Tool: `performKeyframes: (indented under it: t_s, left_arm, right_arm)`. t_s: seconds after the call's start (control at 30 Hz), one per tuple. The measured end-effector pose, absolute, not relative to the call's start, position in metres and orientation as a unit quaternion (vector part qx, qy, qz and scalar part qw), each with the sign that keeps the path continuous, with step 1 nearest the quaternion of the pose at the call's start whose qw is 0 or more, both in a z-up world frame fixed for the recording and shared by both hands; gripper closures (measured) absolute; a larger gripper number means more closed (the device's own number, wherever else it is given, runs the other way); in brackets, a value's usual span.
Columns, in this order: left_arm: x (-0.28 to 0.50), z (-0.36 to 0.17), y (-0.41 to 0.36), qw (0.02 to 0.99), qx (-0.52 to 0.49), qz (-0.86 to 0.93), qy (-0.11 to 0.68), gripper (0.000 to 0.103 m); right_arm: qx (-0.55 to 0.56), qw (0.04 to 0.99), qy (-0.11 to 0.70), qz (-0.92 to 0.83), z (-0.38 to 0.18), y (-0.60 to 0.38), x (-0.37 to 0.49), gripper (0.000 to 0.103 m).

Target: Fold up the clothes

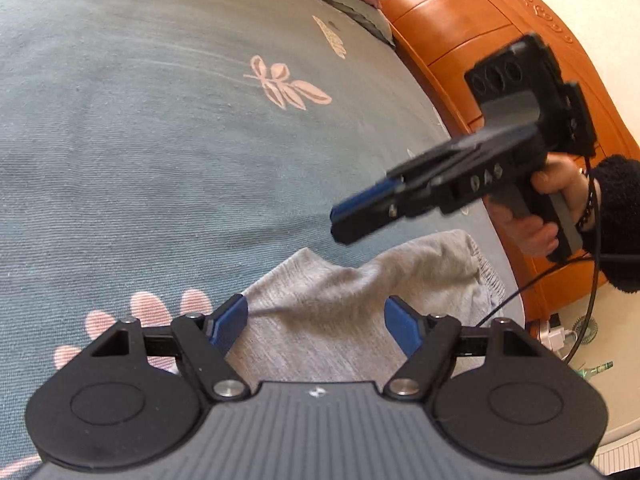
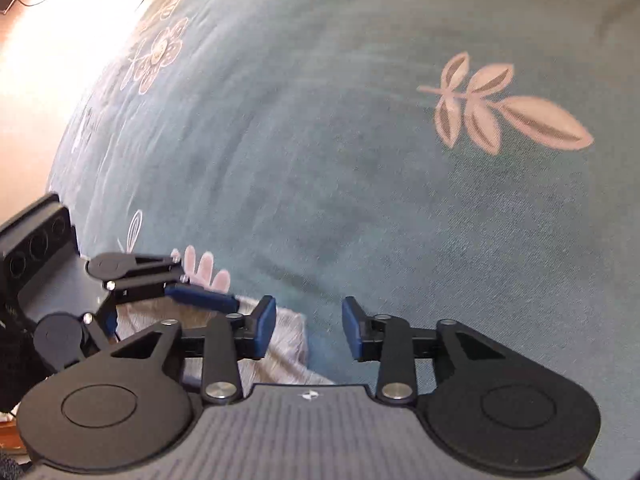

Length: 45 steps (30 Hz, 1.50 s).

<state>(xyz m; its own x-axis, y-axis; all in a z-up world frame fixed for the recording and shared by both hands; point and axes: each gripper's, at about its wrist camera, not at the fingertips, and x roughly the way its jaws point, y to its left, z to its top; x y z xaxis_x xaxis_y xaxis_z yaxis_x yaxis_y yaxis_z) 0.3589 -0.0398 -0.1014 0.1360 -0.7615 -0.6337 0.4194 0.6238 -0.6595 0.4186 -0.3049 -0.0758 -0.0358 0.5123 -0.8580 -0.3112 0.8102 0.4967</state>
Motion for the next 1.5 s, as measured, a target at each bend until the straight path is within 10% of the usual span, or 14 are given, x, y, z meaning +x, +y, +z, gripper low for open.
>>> performKeyframes:
  t_s: [0.1, 0.13, 0.4, 1.0, 1.1, 1.5]
  left_arm:
    - [0.354, -0.092, -0.042, 0.738, -0.156, -0.411, 0.513, 0.028]
    - [0.352, -0.091, -0.045, 0.735, -0.155, -0.415, 0.513, 0.028]
    - [0.333, -0.094, -0.079, 0.713, -0.144, -0.452, 0.515, 0.027]
    - [0.317, -0.079, -0.057, 0.749, -0.060, -0.402, 0.523, 0.027]
    - [0.299, -0.074, -0.054, 0.751, -0.042, -0.395, 0.528, 0.027]
    - [0.257, -0.043, -0.034, 0.709, 0.034, -0.416, 0.569, 0.023]
  right_arm:
    - [0.096, 0.658, 0.681, 0.308, -0.098, -0.296, 0.408, 0.062]
    - [0.111, 0.651, 0.684, 0.310, -0.104, -0.295, 0.407, 0.088]
    - [0.145, 0.745, 0.570, 0.313, -0.077, -0.299, 0.430, 0.102]
    - [0.091, 0.745, 0.613, 0.247, -0.088, -0.297, 0.370, 0.086]
    - [0.081, 0.784, 0.578, 0.209, -0.074, -0.295, 0.373, 0.061]
    - [0.045, 0.798, 0.597, 0.072, 0.025, -0.324, 0.269, 0.039]
